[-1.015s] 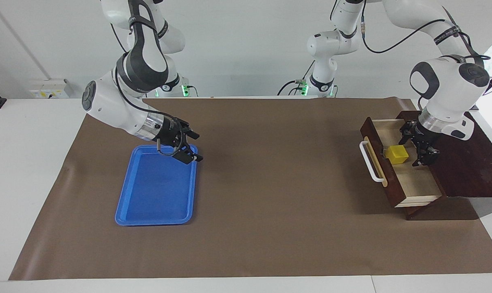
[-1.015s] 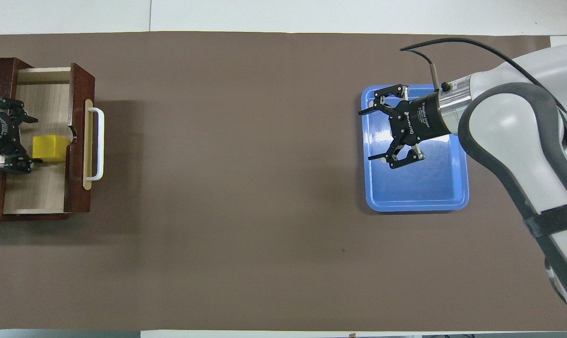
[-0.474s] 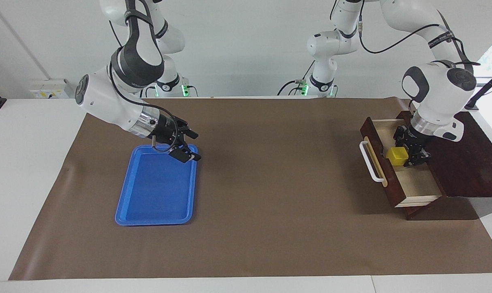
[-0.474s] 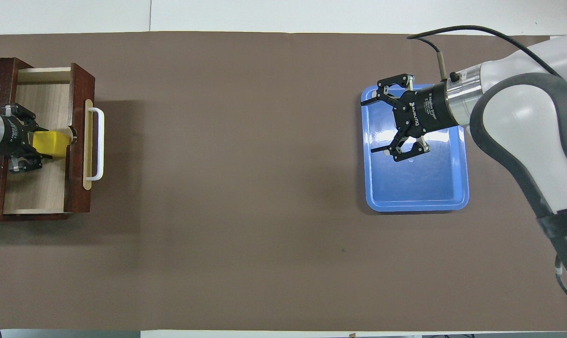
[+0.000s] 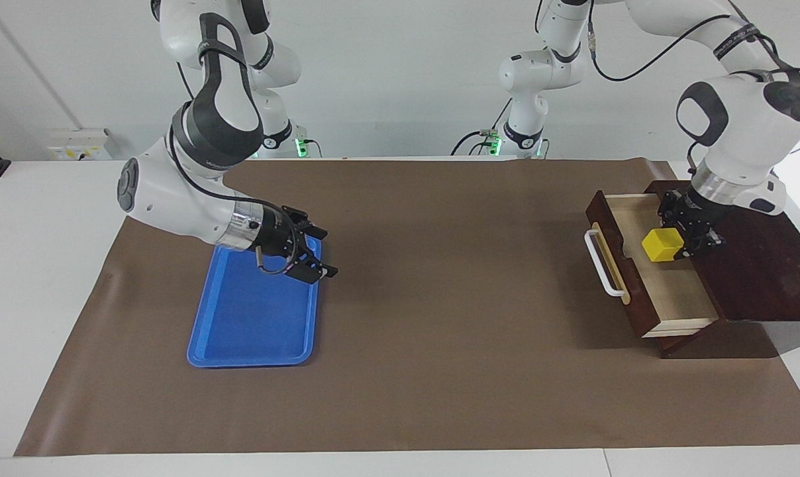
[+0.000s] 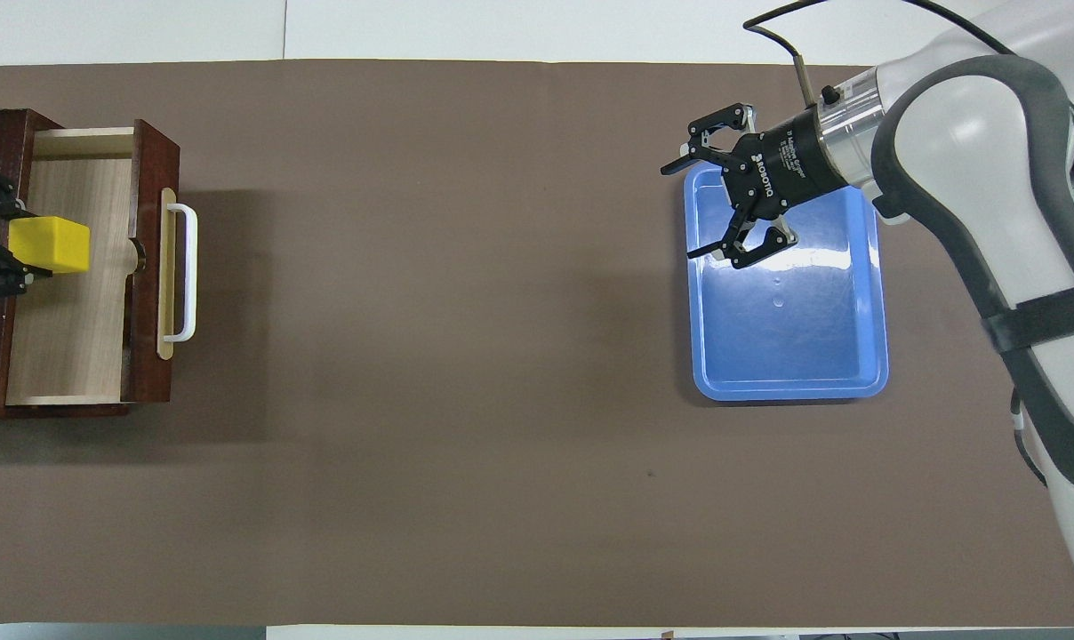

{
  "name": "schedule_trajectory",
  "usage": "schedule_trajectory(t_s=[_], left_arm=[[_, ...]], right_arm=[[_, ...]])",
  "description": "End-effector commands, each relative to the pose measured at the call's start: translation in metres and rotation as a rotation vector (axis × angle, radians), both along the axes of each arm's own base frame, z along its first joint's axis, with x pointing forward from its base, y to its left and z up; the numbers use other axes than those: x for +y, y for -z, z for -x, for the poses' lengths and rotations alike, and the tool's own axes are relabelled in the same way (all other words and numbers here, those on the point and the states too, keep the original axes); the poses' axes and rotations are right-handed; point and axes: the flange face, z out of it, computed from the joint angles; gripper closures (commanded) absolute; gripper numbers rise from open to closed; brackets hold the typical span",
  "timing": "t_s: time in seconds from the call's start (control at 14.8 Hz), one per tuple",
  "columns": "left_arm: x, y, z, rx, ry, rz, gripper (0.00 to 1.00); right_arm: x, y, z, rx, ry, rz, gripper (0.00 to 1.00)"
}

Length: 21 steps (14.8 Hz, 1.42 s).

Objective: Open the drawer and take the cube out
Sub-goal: 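Lift the cube with the left gripper while the right gripper approaches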

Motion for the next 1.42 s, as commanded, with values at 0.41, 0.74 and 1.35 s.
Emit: schedule_trajectory(t_s=[0.41, 0.74, 1.35], left_arm=[[-0.214, -0.020, 0.017, 0.048, -0.092, -0.003, 1.00], [-0.352, 0.016, 0.083, 0.125, -0.026, -0.022, 1.00], [-0.427, 0.039, 0.116, 0.108, -0.029, -0.027, 1.00]], right_arm=[[0.050, 0.006, 0.017, -0.009, -0.005, 0.021, 0.00], [0.051, 0.020, 0.028, -0.012, 0.012, 0.030, 0.00], [0.083, 0.020, 0.030, -0.007, 0.125, 0.036, 0.00]])
